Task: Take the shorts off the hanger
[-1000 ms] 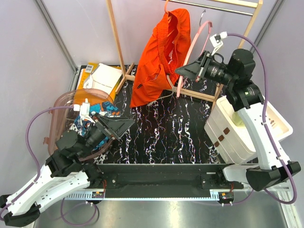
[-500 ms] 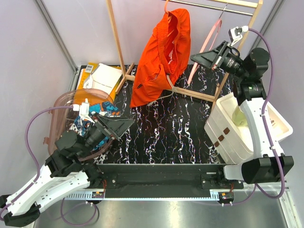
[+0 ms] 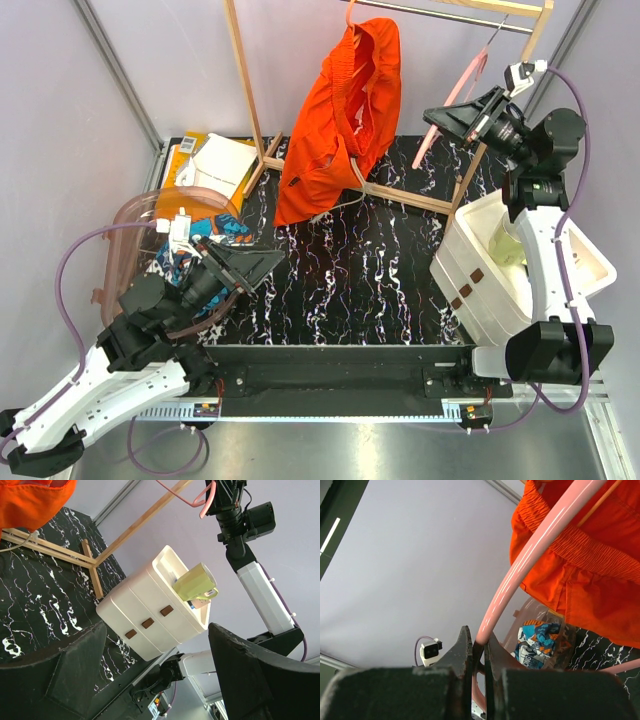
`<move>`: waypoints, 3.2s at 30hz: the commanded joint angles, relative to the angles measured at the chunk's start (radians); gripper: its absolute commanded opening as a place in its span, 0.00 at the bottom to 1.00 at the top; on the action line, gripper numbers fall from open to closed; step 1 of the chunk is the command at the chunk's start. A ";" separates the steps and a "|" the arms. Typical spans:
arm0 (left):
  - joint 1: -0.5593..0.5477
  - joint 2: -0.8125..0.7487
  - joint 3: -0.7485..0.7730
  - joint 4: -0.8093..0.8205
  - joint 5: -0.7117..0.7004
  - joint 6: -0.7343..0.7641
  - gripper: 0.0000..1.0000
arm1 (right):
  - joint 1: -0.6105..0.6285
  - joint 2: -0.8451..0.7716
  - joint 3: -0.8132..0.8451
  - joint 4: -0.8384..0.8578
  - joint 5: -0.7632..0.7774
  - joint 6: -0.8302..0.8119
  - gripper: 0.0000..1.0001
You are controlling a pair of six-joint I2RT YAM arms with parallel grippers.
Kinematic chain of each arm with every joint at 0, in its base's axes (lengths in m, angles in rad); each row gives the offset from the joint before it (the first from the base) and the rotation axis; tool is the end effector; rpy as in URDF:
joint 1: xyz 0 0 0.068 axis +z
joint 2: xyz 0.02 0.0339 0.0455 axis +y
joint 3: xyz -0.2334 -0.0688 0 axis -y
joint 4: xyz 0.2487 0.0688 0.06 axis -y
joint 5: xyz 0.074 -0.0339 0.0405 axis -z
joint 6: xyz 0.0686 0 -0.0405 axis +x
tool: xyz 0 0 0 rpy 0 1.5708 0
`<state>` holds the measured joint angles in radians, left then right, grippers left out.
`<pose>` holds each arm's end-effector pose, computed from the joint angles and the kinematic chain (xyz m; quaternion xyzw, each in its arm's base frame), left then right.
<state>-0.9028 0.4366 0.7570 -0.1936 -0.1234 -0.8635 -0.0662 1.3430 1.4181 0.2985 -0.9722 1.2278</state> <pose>0.1098 -0.1255 0.3654 -0.0333 0.6604 -0.5530 0.5069 0.3187 0.0357 0.4605 -0.0076 0.6302 0.6209 0.4662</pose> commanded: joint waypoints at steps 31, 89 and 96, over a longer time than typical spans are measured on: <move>0.001 0.028 -0.002 0.083 0.028 0.003 0.87 | -0.069 -0.217 0.034 -0.695 0.122 -0.333 0.81; 0.002 0.391 0.460 -0.214 -0.088 0.308 0.91 | 0.060 -0.441 0.179 -1.001 0.281 -0.602 1.00; 0.143 0.618 0.729 -0.270 -0.030 0.428 0.93 | 0.060 -0.443 0.144 -0.981 0.178 -0.560 1.00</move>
<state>-0.8513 0.9581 1.3476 -0.4366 -0.1810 -0.5354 -0.0109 0.8928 1.5829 -0.7578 -0.6716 0.6163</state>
